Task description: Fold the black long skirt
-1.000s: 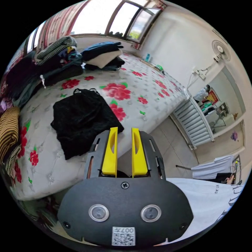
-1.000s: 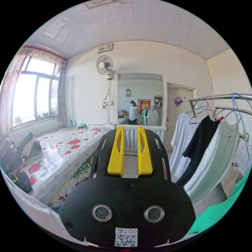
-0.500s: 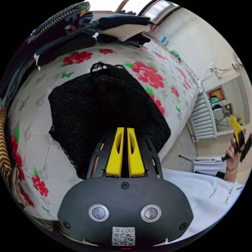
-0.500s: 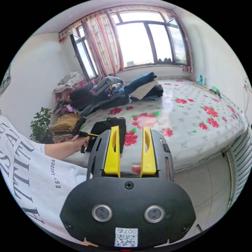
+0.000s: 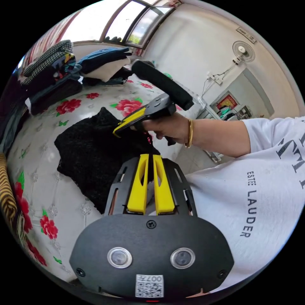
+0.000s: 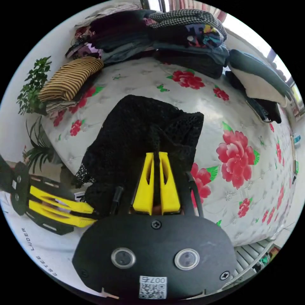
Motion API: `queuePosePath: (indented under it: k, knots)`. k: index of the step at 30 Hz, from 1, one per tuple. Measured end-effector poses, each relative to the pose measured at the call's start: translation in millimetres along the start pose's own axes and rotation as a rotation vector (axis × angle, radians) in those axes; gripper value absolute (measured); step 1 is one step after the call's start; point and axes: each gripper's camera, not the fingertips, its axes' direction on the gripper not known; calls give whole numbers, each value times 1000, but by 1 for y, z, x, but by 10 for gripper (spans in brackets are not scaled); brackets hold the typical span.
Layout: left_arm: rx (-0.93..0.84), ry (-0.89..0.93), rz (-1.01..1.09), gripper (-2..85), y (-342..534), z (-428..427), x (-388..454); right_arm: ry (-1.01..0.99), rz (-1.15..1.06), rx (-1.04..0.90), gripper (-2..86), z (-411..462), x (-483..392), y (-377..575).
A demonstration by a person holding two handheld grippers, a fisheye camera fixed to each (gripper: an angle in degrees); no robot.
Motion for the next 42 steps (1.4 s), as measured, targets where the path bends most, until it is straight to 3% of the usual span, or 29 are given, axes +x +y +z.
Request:
queuePosePath:
  k: [3, 7, 11, 14, 18, 21, 23, 26, 30, 34, 37, 42]
  knots:
    - [91, -54, -120, -8, 7, -39, -19, -53, 4, 234, 18, -90, 33, 12]
    - [185, -177, -312, -10, 19, -84, -47, 5, -30, 631, 7, -305, 108, 42]
    - [238, -201, -448, -10, 11, -99, -73, 216, 49, 1190, 4, -517, 148, 159]
    - [251, -184, -482, -10, -9, -97, -83, 380, 151, 1348, 5, -570, 165, 239]
    - [252, -176, -466, -10, -33, -92, -82, 594, 417, 1260, 10, -553, 210, 312]
    - [219, -160, -492, -9, -36, -86, -88, 612, 692, 994, 23, -500, 275, 363]
    - [163, -161, -541, -9, -32, -81, -100, 606, 913, 711, 45, -438, 324, 400]
    - [101, -180, -591, -7, -28, -80, -115, 591, 1074, 471, 71, -376, 339, 431]
    - [23, -221, -628, 5, -34, -77, -130, 478, 919, 539, 90, -351, 310, 405]
    - [-38, -219, -651, 33, -55, -66, -151, 288, 549, 591, 117, -358, 298, 282]
    - [-56, -202, -656, 34, -73, -61, -161, 167, 393, 638, 132, -382, 313, 179]
    - [-89, -222, -694, 30, -81, -58, -171, 236, 271, 617, 154, -420, 358, 28]
